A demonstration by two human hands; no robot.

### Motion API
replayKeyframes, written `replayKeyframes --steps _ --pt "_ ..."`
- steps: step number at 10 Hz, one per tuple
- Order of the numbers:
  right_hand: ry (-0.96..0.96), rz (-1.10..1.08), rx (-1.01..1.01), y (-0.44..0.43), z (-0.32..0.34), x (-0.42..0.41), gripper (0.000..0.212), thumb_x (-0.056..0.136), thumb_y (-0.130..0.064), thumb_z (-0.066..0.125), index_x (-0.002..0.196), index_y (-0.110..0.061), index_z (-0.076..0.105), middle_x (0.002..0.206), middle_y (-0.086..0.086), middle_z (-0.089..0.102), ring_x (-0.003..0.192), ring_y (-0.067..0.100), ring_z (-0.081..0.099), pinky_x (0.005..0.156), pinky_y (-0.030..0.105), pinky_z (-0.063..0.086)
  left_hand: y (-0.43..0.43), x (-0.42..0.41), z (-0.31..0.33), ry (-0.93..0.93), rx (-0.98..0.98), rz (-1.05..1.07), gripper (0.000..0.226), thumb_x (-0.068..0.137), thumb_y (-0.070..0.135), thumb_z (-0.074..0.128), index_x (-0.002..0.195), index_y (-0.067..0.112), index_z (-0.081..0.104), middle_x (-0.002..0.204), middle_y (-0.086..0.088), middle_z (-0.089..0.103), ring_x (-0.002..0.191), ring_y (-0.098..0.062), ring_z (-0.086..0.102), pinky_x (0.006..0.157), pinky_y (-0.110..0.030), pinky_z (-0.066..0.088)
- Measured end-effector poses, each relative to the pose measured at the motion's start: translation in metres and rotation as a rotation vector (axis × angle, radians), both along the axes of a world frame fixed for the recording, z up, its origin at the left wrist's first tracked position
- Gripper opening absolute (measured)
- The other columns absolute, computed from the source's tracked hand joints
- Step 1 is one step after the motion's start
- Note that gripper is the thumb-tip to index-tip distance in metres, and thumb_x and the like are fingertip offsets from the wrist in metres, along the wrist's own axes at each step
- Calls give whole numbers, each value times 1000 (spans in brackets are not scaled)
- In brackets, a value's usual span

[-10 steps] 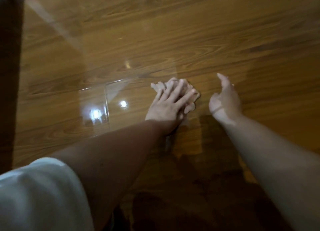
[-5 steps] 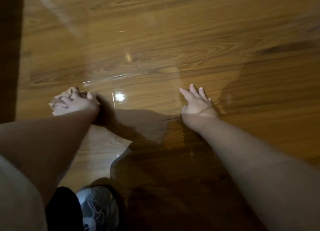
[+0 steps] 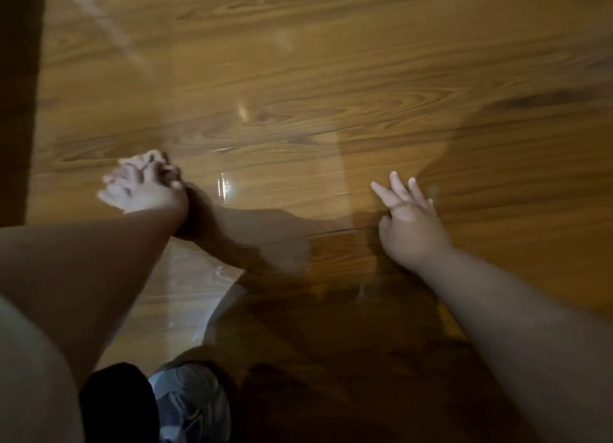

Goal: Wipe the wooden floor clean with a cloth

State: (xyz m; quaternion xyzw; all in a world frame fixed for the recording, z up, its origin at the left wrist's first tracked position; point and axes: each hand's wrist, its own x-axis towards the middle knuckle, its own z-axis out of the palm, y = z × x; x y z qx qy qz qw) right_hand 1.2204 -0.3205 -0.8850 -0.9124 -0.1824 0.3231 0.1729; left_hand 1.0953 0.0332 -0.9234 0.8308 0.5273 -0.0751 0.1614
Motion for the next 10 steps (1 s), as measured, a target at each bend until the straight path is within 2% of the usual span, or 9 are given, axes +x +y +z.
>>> replayKeyframes --steps 2,3,4,5,6,7,8,9,10 --pt "79 -84 49 -10 4 4 58 100 -16 38 150 -41 22 161 -14 -6 149 14 -7 118 37 6 -105 58 21 133 -14 -204 62 95 30 43 152 21 18 161 -10 7 145 -38 8 115 -51 9" --pt "-23 -244 107 -28 9 2 60 99 -19 39 151 -41 18 162 -9 -2 148 21 10 114 36 21 -168 56 29 -104 -155 -667 58 93 24 45 149 25 28 160 -7 10 145 -33 16 116 -42 19" --pt "-149 -365 101 -54 7 -8 56 99 -30 39 151 -39 21 163 -4 3 145 27 20 114 37 22 -225 43 45 -291 -479 -1052 60 91 19 42 148 31 29 161 -2 4 145 -28 20 110 -35 29" --pt "-166 -279 86 -65 2 -39 52 97 -45 41 147 -44 28 162 -2 7 146 26 14 117 36 15 -235 35 47 -364 -373 -989 65 85 17 46 146 34 32 161 2 3 139 -32 32 102 -39 38" --pt "-144 66 15 -57 -4 -83 57 93 -51 45 146 -49 25 163 -5 2 148 25 3 118 44 9 -227 31 43 -98 -221 -854 67 85 18 49 146 37 29 161 -1 3 143 -35 19 111 -41 26" --pt "-105 261 25 -52 -4 -122 55 95 -38 46 145 -49 26 162 -9 4 149 25 -1 117 48 5 -211 21 44 172 -265 -852 75 85 24 56 149 38 20 161 -9 -1 147 -33 4 116 -39 15" --pt "-234 409 61 -72 1 -148 40 94 -31 48 133 -39 52 151 -7 35 144 24 19 112 42 18 -215 4 49 348 -216 -940 89 81 28 63 151 38 10 161 -4 -10 147 -30 -3 116 -44 16" --pt "-390 439 -78 -123 11 -153 28 85 -35 58 112 -31 63 121 -10 54 123 22 42 88 36 30 -231 -10 52 393 -214 -946 93 80 33 66 152 38 7 160 -2 -13 147 -31 -5 115 -44 16" --pt "-372 63 -346 -199 12 -134 24 85 -30 58 108 -30 64 116 -3 57 113 26 46 86 35 35 -244 -18 54 424 -217 -954 93 79 35 66 152 37 8 160 -3 -12 147 -33 -2 113 -48 21"
